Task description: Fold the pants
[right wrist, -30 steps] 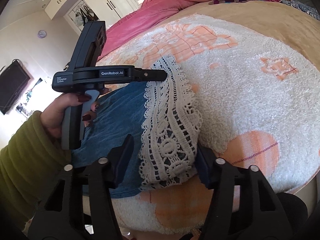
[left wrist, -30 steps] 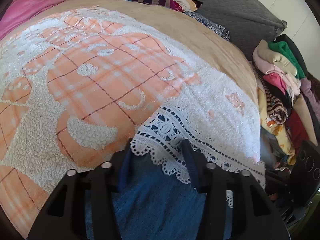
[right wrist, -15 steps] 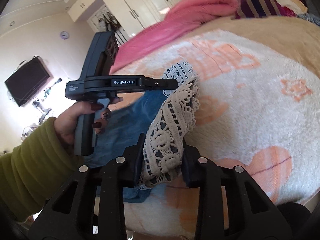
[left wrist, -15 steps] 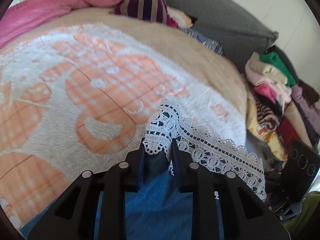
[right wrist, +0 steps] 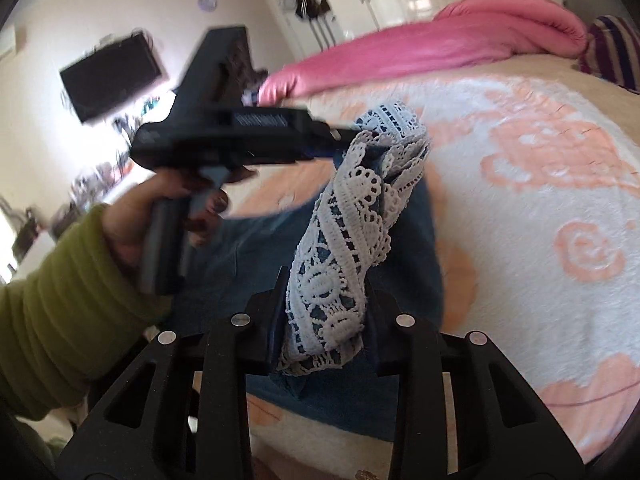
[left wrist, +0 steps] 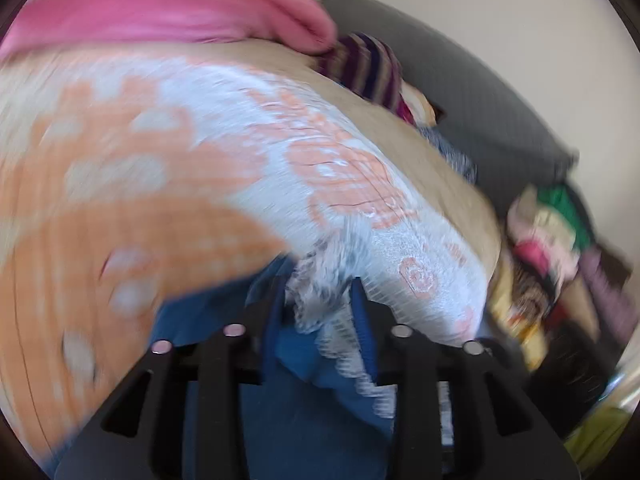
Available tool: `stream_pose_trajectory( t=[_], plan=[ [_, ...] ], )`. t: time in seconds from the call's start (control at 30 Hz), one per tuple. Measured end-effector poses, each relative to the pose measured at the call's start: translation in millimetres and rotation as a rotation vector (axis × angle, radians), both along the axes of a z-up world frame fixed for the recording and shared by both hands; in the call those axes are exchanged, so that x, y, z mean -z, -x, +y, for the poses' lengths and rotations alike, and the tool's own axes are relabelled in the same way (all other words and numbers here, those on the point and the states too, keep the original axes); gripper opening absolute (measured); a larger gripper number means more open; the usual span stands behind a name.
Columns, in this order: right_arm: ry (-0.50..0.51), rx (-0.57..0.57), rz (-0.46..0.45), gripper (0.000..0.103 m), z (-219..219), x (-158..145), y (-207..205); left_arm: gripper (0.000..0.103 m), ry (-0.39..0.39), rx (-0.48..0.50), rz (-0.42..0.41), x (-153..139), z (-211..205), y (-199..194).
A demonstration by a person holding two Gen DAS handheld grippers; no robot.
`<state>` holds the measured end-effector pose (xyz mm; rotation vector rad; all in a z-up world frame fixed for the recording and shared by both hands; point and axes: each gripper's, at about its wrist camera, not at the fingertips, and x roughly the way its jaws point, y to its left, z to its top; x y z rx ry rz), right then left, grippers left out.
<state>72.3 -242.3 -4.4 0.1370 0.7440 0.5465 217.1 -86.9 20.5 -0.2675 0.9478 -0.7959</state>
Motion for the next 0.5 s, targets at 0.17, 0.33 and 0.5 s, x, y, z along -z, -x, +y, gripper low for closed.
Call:
stream_pose_trajectory(
  t=[0.17,0.33,0.5],
  plan=[
    [0.129,-0.057,-0.012,0.028,33.1,11.5,6.1,0.050,0.139,-0.136,0.066,23.4,71.6,17.2],
    [0.301,-0.093,-0.121,0.038,64.7,7.8,22.4,0.064,0.238,-0.150,0.087,25.6,92.6,16.8],
    [0.461,-0.146,-0.225,0.059,91.1,11.5,43.3,0.073,0.272,-0.135,0.119,33.4,93.1,15.5]
  ],
)
